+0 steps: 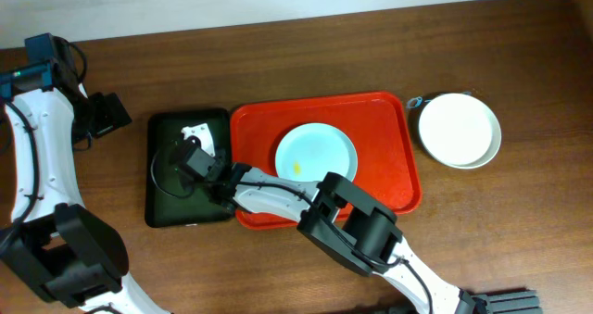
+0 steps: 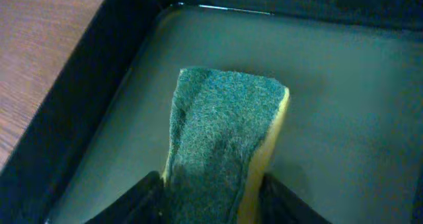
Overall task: Clean dirty plates on tray and stack at the side
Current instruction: 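Reach the right gripper to the sponge on the green tray and grasp it, then lift the sponge with the right gripper and carry it over the blue plate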
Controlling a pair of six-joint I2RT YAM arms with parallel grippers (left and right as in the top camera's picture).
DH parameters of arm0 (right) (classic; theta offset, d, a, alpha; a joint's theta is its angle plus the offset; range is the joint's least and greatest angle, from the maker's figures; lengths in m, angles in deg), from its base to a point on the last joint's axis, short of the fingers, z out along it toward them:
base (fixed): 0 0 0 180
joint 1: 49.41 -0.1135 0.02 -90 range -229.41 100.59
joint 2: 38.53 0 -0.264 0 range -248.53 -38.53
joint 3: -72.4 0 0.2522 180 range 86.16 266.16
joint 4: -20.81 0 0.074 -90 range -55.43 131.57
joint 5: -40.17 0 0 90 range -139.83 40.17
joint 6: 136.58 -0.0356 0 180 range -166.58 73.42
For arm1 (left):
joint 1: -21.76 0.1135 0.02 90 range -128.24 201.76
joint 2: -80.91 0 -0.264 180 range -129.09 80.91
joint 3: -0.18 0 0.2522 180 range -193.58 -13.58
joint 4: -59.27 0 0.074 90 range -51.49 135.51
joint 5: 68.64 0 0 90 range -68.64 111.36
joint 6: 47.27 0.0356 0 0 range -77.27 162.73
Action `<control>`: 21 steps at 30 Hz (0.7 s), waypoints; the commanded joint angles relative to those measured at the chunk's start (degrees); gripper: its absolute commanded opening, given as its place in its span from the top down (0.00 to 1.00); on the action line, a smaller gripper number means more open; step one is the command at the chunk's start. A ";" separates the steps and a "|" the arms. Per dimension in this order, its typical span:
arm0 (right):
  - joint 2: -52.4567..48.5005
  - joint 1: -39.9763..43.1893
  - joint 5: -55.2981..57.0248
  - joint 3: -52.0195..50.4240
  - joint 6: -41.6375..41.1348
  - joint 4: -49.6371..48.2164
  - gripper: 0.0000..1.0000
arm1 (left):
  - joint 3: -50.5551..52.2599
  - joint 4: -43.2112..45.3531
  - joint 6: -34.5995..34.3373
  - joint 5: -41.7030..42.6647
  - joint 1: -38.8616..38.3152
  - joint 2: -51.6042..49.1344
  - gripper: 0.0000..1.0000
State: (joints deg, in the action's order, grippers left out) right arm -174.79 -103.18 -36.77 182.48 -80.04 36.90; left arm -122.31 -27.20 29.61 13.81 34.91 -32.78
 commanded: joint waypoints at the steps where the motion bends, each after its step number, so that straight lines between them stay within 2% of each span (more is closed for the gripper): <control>1: -1.29 0.20 1.14 0.13 -0.07 0.61 0.89 | -0.68 -0.02 -0.55 -0.22 0.04 1.20 0.01; 3: 0.59 0.66 1.14 0.15 -0.04 3.65 0.94 | -0.66 -0.04 -0.55 -0.22 0.04 1.20 0.01; 7: 7.76 1.40 0.61 0.15 0.17 14.80 0.95 | -0.68 -0.04 -0.55 -0.22 0.04 1.20 0.01; 9: 9.29 1.29 -1.44 0.15 0.17 17.81 0.82 | -0.68 -0.02 -0.55 -0.24 0.04 1.20 0.01; 10: 9.29 1.29 -2.51 0.15 0.17 17.99 0.68 | -0.68 -0.04 -0.55 -0.22 0.04 1.20 0.01; 11: 9.25 1.31 -3.69 0.13 0.17 18.18 0.63 | -0.68 -0.02 -0.55 -0.22 0.04 1.20 0.01; 21: 5.22 1.31 -1.46 0.15 1.95 18.21 0.48 | -0.68 -0.04 -0.55 -0.24 0.04 1.20 0.01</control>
State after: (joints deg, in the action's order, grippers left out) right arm -168.21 -101.98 -40.10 182.70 -78.85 55.35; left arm -122.31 -27.18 29.61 13.81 34.91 -32.78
